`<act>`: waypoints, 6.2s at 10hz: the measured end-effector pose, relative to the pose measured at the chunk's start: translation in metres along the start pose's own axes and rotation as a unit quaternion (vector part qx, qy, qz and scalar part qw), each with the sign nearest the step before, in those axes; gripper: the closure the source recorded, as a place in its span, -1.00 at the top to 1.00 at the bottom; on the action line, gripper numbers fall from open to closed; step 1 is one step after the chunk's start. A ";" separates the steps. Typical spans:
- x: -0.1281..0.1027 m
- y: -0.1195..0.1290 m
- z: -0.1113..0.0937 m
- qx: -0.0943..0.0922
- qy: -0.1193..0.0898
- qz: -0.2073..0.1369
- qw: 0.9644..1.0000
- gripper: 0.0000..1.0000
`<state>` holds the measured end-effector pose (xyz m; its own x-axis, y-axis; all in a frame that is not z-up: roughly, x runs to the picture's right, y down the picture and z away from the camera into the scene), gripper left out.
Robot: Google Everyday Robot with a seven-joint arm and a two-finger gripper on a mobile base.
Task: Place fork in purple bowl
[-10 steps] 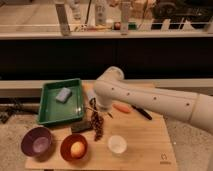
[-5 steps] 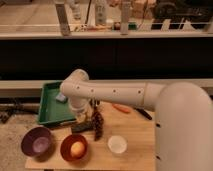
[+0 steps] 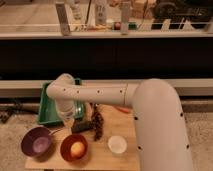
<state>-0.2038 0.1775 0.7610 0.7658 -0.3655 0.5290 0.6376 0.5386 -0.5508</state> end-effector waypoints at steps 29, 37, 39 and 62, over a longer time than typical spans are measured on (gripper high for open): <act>-0.084 -0.045 0.003 0.026 -0.096 0.048 0.994 0.60; -0.085 -0.044 0.004 0.025 -0.096 0.047 0.994 0.60; -0.084 -0.044 0.004 0.025 -0.096 0.047 0.994 0.60; -0.084 -0.044 0.004 0.026 -0.096 0.047 0.994 0.60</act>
<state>-0.2971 0.1876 0.7435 0.7888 -0.1630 0.5926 0.5550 0.6032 -0.5728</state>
